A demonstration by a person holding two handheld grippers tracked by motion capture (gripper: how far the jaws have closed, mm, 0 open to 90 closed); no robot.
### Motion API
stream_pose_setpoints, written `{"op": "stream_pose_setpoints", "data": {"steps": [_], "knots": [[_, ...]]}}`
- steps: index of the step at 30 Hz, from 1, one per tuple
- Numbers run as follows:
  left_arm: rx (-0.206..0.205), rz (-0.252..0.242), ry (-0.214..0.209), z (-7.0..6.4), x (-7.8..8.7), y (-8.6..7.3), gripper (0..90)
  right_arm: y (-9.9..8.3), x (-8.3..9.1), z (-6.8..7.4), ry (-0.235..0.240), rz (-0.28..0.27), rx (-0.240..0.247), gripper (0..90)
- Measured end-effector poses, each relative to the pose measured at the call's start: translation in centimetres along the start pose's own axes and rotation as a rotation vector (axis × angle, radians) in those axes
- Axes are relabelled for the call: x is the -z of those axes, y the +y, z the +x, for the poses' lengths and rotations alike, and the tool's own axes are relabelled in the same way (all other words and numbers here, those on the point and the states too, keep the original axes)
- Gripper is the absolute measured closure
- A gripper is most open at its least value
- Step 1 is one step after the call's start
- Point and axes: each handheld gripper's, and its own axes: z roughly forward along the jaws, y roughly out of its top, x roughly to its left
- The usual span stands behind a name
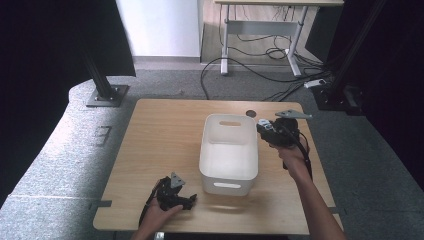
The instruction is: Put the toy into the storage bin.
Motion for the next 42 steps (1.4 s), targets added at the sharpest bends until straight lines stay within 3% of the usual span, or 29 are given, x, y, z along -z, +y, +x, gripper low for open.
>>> {"op": "stream_pose_setpoints", "data": {"steps": [42], "knots": [[-0.001, 0.0, 0.0, 0.0, 0.0, 0.0, 6.2, 1.6, -1.3, 3.6, 0.049, 0.012, 0.045, 50.0]]}}
